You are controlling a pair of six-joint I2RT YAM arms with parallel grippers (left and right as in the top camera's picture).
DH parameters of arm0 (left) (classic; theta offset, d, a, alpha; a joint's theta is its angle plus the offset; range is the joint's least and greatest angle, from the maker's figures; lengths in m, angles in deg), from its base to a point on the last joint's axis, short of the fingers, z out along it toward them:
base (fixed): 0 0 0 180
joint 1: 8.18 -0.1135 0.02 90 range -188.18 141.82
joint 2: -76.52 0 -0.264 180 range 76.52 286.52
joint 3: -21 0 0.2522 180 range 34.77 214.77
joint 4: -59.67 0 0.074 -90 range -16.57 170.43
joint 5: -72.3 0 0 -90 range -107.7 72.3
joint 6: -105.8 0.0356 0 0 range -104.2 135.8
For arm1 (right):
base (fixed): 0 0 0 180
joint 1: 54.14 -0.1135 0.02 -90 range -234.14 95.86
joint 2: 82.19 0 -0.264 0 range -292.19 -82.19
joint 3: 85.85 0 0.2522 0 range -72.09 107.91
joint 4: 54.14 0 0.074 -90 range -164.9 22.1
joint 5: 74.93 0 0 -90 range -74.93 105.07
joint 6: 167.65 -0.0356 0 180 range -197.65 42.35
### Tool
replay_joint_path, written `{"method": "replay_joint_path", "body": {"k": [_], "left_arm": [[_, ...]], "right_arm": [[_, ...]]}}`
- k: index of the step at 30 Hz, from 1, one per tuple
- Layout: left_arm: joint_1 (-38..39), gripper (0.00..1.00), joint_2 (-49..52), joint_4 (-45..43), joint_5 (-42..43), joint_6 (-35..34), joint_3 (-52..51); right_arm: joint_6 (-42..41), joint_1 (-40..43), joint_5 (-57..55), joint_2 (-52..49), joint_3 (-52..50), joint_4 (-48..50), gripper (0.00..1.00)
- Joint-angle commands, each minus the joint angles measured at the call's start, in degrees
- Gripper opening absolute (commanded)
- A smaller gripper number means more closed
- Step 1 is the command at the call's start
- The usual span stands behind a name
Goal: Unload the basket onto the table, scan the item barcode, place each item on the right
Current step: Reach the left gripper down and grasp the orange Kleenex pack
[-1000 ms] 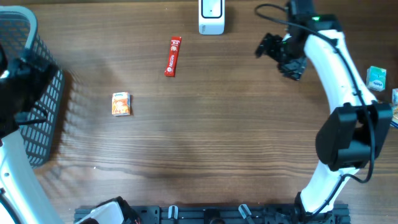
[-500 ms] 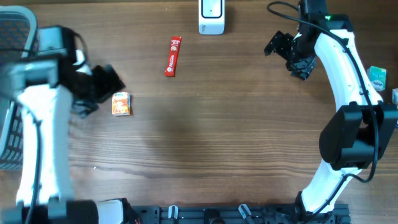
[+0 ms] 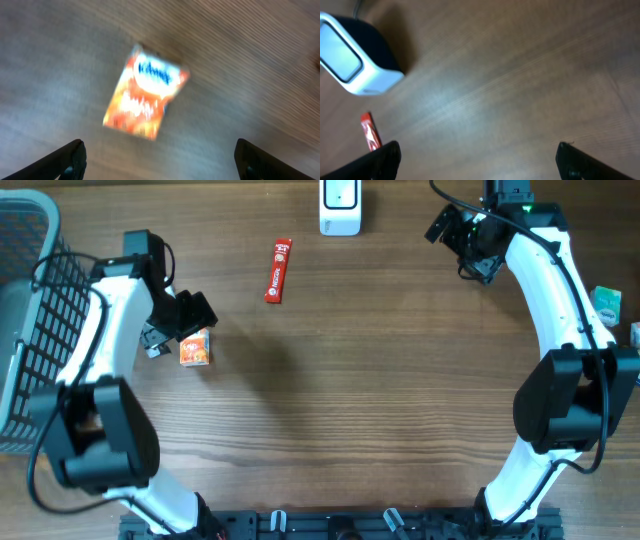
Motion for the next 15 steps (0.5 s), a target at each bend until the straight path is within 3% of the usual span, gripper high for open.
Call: {"method": "replay_joint_path", "body": {"k": [1,3,8,15], "left_arm": [[-0.5,0.88,3.9,-2.1,-2.2,2.9,-0.3],[-0.6,0.86,5.4,-3.1,-2.3,3.3,-0.3],[-1.0,0.68,8.5,-4.8,-2.1,3.3,-0.3],[-0.9,0.62,10.9,-4.8,0.3,6.0,-0.3]], "right_arm": [[-0.7,-0.1,-0.1,0.3,0.3,2.0,1.0],[-0.7,-0.1,-0.1,0.3,0.3,2.7,1.0],[-0.7,-0.1,-0.1,0.3,0.3,2.8,1.0],[-0.7,-0.1,-0.1,0.3,0.3,2.8,1.0]]}}
